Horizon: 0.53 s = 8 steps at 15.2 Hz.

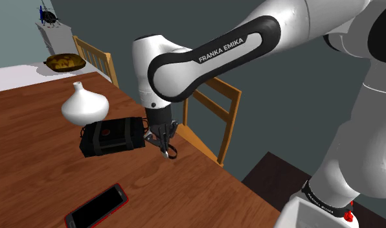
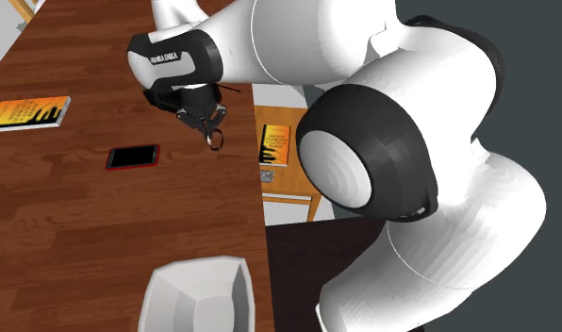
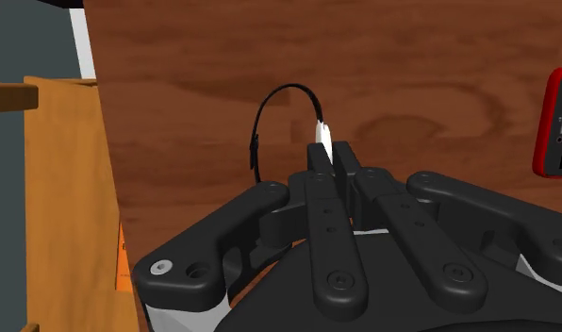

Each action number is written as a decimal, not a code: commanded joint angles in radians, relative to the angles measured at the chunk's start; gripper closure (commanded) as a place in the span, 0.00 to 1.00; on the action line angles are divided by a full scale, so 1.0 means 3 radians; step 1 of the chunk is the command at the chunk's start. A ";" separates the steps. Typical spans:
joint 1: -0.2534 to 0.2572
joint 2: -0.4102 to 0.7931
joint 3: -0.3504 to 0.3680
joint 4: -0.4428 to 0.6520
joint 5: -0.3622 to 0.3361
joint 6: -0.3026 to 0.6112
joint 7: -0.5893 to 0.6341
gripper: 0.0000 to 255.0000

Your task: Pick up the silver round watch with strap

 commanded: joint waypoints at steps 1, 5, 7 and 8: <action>-0.0004 -0.0047 0.0005 0.0033 0.0018 -0.0077 -0.0001 1.00; -0.0010 -0.0105 0.0008 0.0145 0.0038 -0.0244 -0.0001 1.00; -0.0013 -0.0129 0.0009 0.0206 0.0047 -0.0328 0.0000 1.00; -0.0014 -0.0141 0.0010 0.0238 0.0050 -0.0370 0.0001 1.00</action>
